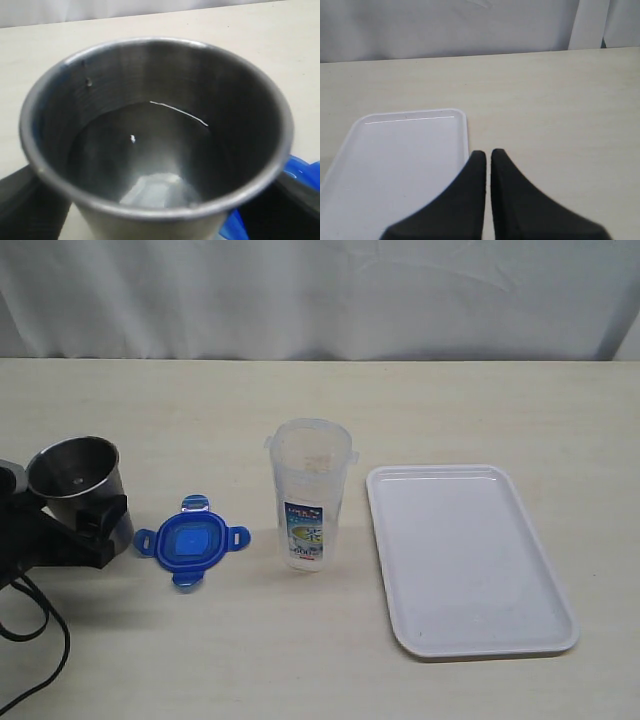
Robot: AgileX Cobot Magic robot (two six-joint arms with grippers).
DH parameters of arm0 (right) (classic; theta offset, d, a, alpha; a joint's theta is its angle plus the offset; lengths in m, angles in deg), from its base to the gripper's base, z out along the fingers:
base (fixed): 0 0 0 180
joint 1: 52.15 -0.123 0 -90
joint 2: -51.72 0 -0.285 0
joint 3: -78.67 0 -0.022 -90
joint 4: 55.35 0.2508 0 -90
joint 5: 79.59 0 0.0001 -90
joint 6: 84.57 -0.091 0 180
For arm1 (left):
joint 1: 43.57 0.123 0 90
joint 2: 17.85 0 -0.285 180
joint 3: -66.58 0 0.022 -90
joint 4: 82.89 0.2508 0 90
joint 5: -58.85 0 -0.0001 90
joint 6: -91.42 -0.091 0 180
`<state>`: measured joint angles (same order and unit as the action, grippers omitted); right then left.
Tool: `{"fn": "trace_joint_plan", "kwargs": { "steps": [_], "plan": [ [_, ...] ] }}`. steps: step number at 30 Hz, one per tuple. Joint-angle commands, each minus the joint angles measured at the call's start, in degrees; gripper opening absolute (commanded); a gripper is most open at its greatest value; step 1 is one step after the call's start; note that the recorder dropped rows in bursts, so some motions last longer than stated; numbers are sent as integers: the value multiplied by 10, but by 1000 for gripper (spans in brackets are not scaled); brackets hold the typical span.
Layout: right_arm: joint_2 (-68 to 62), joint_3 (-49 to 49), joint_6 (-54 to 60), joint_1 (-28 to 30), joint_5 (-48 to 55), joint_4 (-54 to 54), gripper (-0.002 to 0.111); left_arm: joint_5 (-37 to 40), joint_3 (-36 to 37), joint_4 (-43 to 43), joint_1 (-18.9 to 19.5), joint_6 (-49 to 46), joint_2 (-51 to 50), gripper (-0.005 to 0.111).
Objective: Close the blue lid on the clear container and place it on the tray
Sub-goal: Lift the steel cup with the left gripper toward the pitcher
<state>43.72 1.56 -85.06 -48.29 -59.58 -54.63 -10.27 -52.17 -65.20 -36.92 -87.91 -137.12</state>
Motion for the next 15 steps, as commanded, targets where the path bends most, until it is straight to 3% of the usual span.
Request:
{"fn": "trace_joint_plan", "kwargs": {
  "steps": [1,15],
  "plan": [
    [2,-1,5,0,-2,0,4,-8,-2,33,-1,9,-1,0],
    [2,-1,5,0,-2,0,4,-8,-2,26,-1,9,62,0]
  ]
}}
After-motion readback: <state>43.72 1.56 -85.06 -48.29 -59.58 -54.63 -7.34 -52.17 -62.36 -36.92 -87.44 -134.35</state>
